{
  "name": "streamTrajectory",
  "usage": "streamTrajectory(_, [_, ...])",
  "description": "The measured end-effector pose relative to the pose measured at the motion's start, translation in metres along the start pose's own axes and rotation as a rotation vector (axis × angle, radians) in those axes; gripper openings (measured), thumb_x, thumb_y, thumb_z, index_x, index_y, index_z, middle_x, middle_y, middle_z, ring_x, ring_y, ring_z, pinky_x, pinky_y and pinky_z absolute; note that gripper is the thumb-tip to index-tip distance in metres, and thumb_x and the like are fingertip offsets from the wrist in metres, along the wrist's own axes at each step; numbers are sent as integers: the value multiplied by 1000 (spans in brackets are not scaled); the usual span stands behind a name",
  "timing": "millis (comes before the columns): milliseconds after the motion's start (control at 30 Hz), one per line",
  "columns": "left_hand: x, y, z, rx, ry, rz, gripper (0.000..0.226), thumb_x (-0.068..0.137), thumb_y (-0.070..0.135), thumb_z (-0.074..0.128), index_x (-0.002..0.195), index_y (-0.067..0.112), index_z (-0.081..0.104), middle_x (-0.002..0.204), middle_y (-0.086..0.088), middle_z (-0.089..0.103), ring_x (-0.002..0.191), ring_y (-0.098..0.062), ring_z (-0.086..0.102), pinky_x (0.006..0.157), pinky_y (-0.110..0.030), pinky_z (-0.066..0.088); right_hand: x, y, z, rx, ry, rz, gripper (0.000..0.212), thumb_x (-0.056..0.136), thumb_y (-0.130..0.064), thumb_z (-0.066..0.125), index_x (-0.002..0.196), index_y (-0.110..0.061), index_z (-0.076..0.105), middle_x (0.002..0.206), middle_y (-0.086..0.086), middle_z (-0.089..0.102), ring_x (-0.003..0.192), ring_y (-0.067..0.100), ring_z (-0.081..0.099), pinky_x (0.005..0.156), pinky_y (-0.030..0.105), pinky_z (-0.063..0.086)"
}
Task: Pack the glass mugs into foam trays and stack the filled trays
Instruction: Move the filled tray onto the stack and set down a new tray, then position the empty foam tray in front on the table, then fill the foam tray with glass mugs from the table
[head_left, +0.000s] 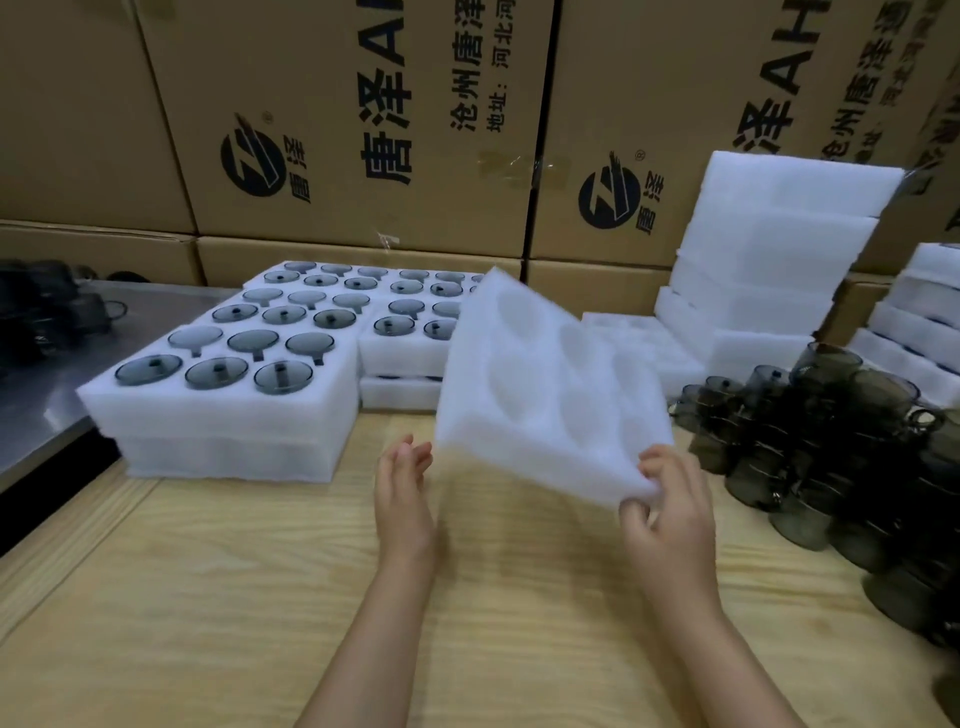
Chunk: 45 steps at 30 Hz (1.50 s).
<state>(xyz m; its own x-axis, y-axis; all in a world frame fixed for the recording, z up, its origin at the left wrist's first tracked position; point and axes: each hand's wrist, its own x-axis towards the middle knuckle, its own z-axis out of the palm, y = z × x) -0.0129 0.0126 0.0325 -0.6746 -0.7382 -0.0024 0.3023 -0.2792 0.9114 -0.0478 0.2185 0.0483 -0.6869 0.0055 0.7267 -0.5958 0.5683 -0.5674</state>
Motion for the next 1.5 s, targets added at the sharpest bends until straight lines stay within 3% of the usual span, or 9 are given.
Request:
streamTrajectory(300, [-20, 5, -35, 33, -208, 2, 43, 96, 15, 50, 138, 20, 43, 138, 0, 49, 127, -9, 47, 100, -22, 35, -33, 13, -23, -223, -281, -117, 30, 60, 3, 44, 84, -5, 60, 94, 5, 62, 77, 26, 44, 71, 31, 33])
streamTrajectory(433, [-16, 3, -31, 246, -399, 126, 70, 72, 0, 67, 136, 19, 44, 126, 18, 51, 102, 25, 49, 79, 1, 38, -36, 17, -19, -204, -423, -109, 42, 63, 11, 49, 96, -11, 60, 103, -3, 59, 85, 20, 40, 76, 30, 37])
streamTrajectory(567, [-14, 4, -32, 267, -411, 115, 74, 55, 10, 56, 128, 26, 51, 123, 24, 49, 97, 34, 42, 74, 7, 34, -31, 22, -21, -93, -421, -84, 64, 63, 13, 48, 119, -17, 55, 125, -13, 47, 104, 13, 42, 90, 13, 29])
streamTrajectory(667, [-15, 5, -32, 252, -426, 113, 73, 54, 9, 56, 126, 25, 53, 125, 22, 51, 104, 28, 45, 78, 3, 36, -23, 26, -22, 123, -298, 101, 65, 68, 17, 46, 121, -20, 53, 131, -8, 46, 96, 1, 49, 82, 5, 35])
streamTrajectory(767, [-13, 7, -30, 104, -410, 54, 61, 77, 2, 57, 135, 17, 48, 141, 3, 49, 124, -3, 48, 94, -17, 39, -9, 41, -25, 76, -66, 269, 54, 75, 12, 46, 118, -19, 55, 130, -1, 49, 74, 8, 52, 70, 22, 42])
streamTrajectory(833, [-12, 8, -29, 33, -354, 0, 54, 92, -2, 43, 143, 17, 41, 148, -4, 40, 129, -12, 43, 101, -26, 35, 2, 56, -28, -95, -7, 336, 53, 79, 5, 46, 129, -13, 48, 142, 0, 38, 90, 22, 57, 74, 31, 42])
streamTrajectory(1000, [-5, 4, -30, 63, -321, -26, 56, 92, -1, 47, 144, 18, 39, 149, -6, 38, 134, -13, 39, 109, -31, 32, 22, 77, -30, -419, -112, 487, 62, 86, -9, 46, 145, -11, 27, 156, 1, 15, 106, 34, 54, 72, 36, 40])
streamTrajectory(1233, [-5, -1, -31, 161, -456, -20, 78, 78, -19, 57, 145, 16, 35, 133, 12, 51, 105, 15, 56, 78, -10, 49, 27, 85, -27, -523, -132, 472, 48, 89, -1, 44, 136, -6, 40, 140, 15, 34, 101, 43, 53, 76, 42, 42])
streamTrajectory(1500, [-12, 9, -31, 145, -459, -6, 86, 50, -3, 48, 131, 25, 47, 129, 9, 57, 116, -5, 56, 82, -17, 51, 25, 75, -29, -559, -99, 363, 33, 90, -13, 54, 123, -11, 58, 122, 10, 59, 111, 33, 50, 78, 40, 43])
